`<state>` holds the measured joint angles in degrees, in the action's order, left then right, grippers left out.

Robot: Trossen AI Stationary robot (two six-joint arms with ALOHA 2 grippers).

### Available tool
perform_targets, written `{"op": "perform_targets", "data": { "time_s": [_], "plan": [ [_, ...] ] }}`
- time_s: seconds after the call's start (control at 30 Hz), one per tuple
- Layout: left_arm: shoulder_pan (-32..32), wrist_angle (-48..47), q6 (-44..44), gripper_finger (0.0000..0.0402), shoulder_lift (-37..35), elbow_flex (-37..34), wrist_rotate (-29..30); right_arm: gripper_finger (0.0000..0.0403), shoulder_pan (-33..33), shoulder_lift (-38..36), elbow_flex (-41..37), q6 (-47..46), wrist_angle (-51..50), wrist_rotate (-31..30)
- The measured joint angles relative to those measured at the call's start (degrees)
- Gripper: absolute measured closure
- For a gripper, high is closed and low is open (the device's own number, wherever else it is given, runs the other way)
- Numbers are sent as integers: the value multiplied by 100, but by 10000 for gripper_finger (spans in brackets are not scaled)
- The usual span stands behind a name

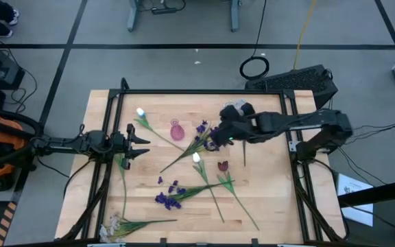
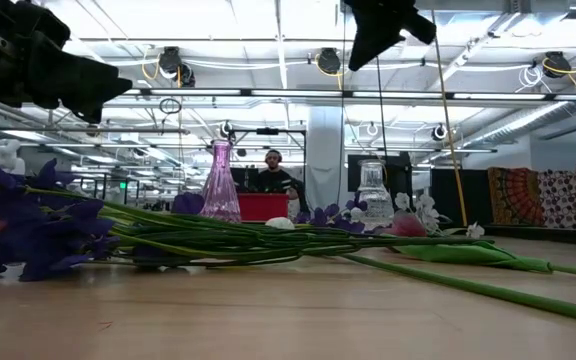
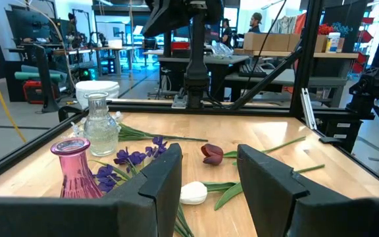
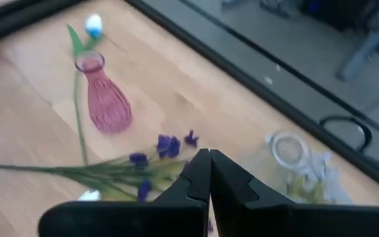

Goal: Sort flowers into vase by color
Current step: Put the right red flower into the transparent purple vase

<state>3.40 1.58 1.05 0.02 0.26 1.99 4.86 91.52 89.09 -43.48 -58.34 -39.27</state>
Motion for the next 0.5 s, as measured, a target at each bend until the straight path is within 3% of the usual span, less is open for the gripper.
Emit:
{"op": "perform_targets", "data": {
  "time_s": [0.23,0.5],
  "plan": [
    [-1,0,1,249,1,1,-1,403,217,378,451,-1385,-1388,99],
    [-2,0,1,249,1,1,-1,403,544,374,291,-2722,-2175,930]
  ]
}}
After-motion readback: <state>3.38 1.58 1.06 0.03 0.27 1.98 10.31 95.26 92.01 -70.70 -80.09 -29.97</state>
